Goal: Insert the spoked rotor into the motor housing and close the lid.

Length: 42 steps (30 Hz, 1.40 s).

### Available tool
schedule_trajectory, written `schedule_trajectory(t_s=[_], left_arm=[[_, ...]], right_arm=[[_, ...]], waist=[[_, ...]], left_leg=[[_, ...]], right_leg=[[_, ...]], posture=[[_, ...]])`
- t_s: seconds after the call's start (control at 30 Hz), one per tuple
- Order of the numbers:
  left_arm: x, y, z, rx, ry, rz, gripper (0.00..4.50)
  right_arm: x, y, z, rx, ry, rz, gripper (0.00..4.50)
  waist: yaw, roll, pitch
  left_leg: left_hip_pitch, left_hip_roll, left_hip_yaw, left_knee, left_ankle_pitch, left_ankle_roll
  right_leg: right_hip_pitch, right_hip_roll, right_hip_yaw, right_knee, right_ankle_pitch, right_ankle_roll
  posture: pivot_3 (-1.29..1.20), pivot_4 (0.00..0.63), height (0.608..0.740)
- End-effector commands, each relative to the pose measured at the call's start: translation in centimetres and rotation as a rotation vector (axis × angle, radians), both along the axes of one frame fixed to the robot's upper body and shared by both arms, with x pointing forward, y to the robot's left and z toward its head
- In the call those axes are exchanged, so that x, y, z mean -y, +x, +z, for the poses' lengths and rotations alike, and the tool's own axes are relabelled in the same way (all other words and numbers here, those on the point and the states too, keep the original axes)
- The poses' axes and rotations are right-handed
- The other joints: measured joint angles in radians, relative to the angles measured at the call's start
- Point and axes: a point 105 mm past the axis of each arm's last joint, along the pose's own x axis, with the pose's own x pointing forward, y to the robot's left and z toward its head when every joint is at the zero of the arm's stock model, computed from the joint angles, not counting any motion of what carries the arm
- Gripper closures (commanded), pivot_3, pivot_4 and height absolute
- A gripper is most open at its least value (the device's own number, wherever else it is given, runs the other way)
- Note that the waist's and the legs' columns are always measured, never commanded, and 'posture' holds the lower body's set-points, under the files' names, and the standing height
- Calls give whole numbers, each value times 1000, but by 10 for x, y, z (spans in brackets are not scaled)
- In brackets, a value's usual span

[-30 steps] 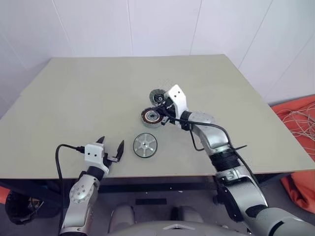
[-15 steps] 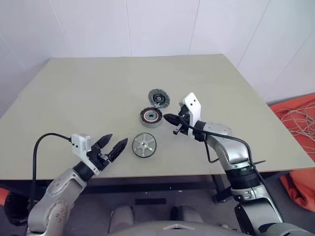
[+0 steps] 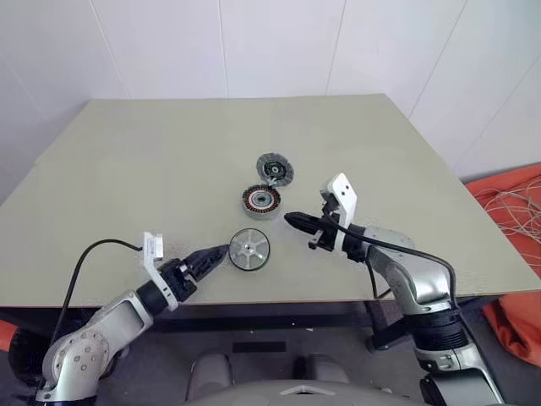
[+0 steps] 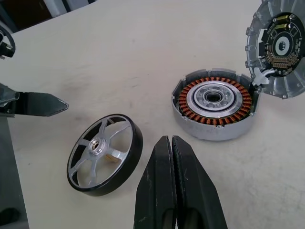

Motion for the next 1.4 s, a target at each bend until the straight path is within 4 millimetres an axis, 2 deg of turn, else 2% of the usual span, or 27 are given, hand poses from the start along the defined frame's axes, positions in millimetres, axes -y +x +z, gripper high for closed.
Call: schedule_trajectory(t_s=[0.03,0.3,0.67,0.8,1.17,1.27,1.4], left_arm=[[-4,9,2,-31,-38,12,0],[-1,18,-8,-101,-37,3,0],[28,27,-6,-116,-93,-100,0],[37,28,-12,-141,-83,-121,0],[40,30,-19,-193,-73,-108,0],[40,30,-21,-203,-77,-94,595],[40,29,-24,-225,-84,-83,1875]], right_arm=[[-6,-9,24,49,59,62,4458],[-1,-27,26,17,59,112,4458],[-2,-27,25,11,52,103,4458],[-1,-26,24,14,47,98,4458],[-4,-24,18,16,44,90,4458],[-5,-24,18,20,43,91,4500],[-5,-24,19,25,40,91,4500]], waist=[[-1,0,0],[5,-1,0],[8,-1,-1],[8,-1,-1],[11,-1,-1],[12,-1,-1],[14,-1,-1]], left_leg=[[0,0,0,0,0,0],[0,0,-1,0,0,0],[0,0,-1,2,0,0],[0,0,-1,1,0,0],[0,0,-1,2,0,0],[0,0,-2,2,0,0],[0,0,-2,2,0,0]], right_leg=[[0,0,0,0,0,0],[1,0,-1,0,0,0],[2,0,-1,0,0,0],[2,0,-1,0,0,0],[3,-1,-1,0,0,0],[3,-1,-1,0,0,0],[3,-1,-1,0,0,0]], posture=[[0,0,740],[0,0,740],[0,0,740],[0,0,740],[0,0,740],[0,0,740],[0,0,740]])
